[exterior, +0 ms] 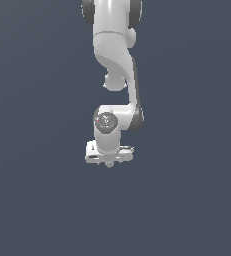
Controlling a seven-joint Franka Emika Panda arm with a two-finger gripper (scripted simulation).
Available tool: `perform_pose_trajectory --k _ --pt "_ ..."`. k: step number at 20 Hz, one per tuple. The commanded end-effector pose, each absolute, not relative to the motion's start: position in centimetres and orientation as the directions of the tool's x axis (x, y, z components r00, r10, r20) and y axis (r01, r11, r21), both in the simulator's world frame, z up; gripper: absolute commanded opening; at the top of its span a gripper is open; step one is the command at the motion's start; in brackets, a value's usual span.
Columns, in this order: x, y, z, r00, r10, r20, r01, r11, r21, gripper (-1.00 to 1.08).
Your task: Pick up the object and move it to a goal position.
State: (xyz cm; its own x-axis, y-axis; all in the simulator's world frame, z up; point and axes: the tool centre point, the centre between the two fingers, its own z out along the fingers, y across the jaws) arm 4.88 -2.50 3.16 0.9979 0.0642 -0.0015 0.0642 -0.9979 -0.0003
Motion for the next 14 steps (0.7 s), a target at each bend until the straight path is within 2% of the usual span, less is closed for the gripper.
perform_pose_trajectory --k 1,5,6,14 --pt "4.93 -2.51 2.35 0.998 0.064 0.000 0.064 -0.998 0.000 1.00" --pt "5.05 -2.52 2.09 0.998 0.064 0.000 0.064 -0.998 0.000 1.00" --pt "5.05 -2.52 2.09 0.998 0.064 0.000 0.064 -0.998 0.000 -1.00" --pt "5.05 -2.52 2.09 0.998 0.064 0.000 0.064 -0.998 0.000 -1.00"
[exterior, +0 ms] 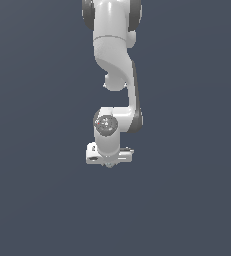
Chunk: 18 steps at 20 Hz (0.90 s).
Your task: Pick up the object and move it to a goal position.
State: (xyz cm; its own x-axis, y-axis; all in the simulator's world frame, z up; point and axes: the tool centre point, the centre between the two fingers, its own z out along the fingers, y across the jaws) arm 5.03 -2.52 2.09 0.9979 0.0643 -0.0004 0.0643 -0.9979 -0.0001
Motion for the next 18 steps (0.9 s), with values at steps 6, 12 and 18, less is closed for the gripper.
perform_pose_trajectory --k 6,12,18 --pt "4.8 -2.5 2.3 0.998 0.064 0.000 0.064 -0.998 0.000 -1.00" --pt "3.8 -2.7 3.3 0.998 0.064 0.000 0.064 -0.998 0.000 -1.00" --pt "1.7 -3.0 5.3 0.998 0.064 0.000 0.064 -0.998 0.000 -1.00"
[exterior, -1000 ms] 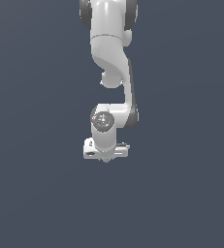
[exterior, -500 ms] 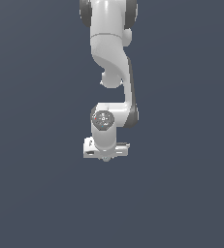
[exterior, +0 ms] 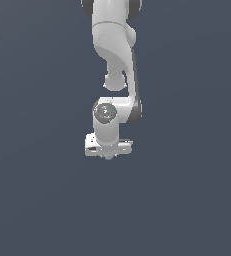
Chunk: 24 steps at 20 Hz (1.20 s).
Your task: Pick up the object and move it to a goal position.
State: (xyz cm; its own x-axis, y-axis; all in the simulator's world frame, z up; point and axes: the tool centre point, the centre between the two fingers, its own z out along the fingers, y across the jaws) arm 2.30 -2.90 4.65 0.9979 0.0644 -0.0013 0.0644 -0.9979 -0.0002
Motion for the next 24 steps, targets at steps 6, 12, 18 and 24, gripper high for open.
perform_pose_trajectory --k 6,12,18,24 --pt "-1.5 -3.4 8.4 0.998 0.064 0.000 0.064 -0.998 0.000 -1.00" --pt "-5.1 -4.0 11.9 0.998 0.064 0.000 0.064 -0.998 0.000 -1.00" --pt "-8.6 -4.5 15.4 0.998 0.064 0.000 0.064 -0.998 0.000 -1.00" --pt "-11.7 -5.0 18.7 0.998 0.064 0.000 0.064 -0.998 -0.001 -1.00"
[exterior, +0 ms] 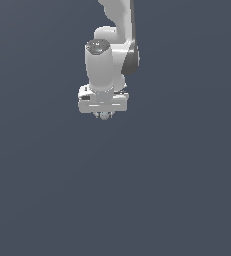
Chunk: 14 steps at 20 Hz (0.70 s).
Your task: Pick up the object and move it to a goal position.
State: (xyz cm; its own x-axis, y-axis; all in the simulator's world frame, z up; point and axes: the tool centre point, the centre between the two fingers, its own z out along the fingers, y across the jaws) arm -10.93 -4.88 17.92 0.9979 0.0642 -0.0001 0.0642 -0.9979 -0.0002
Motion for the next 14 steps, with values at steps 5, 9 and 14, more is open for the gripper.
perform_pose_trajectory --k 5,9,14 --pt "-13.5 -5.3 20.6 0.998 0.064 0.000 0.064 -0.998 -0.001 -1.00" --pt "-14.3 -5.5 21.6 0.998 0.064 0.000 0.064 -0.998 -0.001 -1.00" --pt "-14.8 -5.5 22.2 0.998 0.064 0.000 0.064 -0.998 -0.001 -1.00"
